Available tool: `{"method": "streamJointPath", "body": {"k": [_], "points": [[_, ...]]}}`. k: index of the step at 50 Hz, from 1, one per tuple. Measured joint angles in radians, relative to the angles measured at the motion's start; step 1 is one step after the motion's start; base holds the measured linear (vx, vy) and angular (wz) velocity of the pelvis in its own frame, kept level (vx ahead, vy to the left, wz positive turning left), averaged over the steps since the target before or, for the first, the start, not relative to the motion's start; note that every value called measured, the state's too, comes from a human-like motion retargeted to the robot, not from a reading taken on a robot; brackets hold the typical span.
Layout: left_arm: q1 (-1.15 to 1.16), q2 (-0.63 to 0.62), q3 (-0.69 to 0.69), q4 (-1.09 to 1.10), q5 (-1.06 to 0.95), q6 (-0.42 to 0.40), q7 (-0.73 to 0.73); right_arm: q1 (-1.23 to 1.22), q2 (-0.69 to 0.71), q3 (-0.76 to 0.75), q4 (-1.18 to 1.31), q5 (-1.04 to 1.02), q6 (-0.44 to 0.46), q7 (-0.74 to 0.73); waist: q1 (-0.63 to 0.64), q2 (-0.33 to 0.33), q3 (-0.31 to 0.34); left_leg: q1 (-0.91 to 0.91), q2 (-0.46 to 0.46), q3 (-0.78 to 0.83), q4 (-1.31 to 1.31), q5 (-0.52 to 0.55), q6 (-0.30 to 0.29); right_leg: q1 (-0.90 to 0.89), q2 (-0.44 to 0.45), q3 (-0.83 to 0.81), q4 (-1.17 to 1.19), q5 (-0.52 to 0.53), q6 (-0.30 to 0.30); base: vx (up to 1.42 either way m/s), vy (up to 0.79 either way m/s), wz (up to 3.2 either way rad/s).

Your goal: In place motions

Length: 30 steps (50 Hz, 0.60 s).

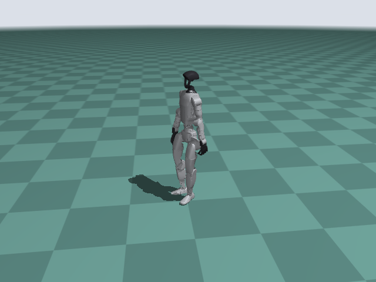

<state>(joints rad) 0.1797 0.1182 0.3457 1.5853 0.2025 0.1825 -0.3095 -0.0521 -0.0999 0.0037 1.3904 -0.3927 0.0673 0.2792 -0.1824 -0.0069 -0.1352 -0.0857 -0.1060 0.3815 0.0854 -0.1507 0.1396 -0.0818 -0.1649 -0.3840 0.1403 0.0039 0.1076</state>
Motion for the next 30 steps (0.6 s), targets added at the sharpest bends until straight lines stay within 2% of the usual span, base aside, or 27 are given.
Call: {"method": "streamJointPath", "body": {"k": [5,12,17,20,24,30], "points": [[-0.025,0.014,-0.002,0.032,-0.014,0.004,0.017,0.007,-0.002,-0.018,-0.026,0.000,-0.001,-0.007,-0.027,0.042,0.043,-0.016,0.058,-0.023,0.031,-0.010,0.016,-0.107,0.056,0.092,0.187,0.073,-0.110,-0.24,0.04,0.01],[-0.098,0.041,-0.047,0.010,-0.017,0.012,0.029,0.015,-0.021,-0.031,-0.032,0.018,-0.001,-0.015,-0.116,0.033,0.138,0.009,0.074,-0.030,0.043,-0.004,0.028,-0.292,0.030,0.024,0.093,0.025,-0.103,-0.24,0.03,0.13],[-0.150,0.064,-0.078,-0.057,-0.039,0.005,0.030,0.024,-0.030,-0.030,-0.003,0.012,0.006,-0.023,-0.180,0.023,0.209,0.044,0.092,-0.046,0.038,0.006,0.036,-0.438,0.054,0.078,0.006,-0.005,-0.069,-0.16,-0.01,0.18],[-0.181,0.076,-0.084,-0.089,-0.057,0.005,0.040,0.033,-0.030,-0.034,0.026,0.007,0.009,-0.025,-0.224,0.025,0.235,0.058,0.115,-0.049,0.023,0.022,0.038,-0.510,0.056,0.043,-0.015,-0.011,-0.066,-0.11,-0.05,0.34],[-0.209,0.076,-0.093,-0.127,-0.077,-0.001,0.050,0.061,-0.032,-0.045,0.067,-0.004,0.016,-0.028,-0.262,0.028,0.250,0.072,0.137,-0.041,-0.002,0.046,0.039,-0.563,0.049,-0.009,-0.036,-0.013,-0.073,-0.03,-0.05,0.38],[-0.230,0.057,-0.116,-0.175,-0.091,-0.017,0.044,0.079,-0.042,-0.059,0.131,-0.017,0.029,-0.031,-0.260,0.022,0.257,0.078,0.132,-0.042,-0.013,0.061,0.040,-0.563,0.049,-0.001,-0.053,-0.012,-0.071,0.00,-0.01,0.08]]}}
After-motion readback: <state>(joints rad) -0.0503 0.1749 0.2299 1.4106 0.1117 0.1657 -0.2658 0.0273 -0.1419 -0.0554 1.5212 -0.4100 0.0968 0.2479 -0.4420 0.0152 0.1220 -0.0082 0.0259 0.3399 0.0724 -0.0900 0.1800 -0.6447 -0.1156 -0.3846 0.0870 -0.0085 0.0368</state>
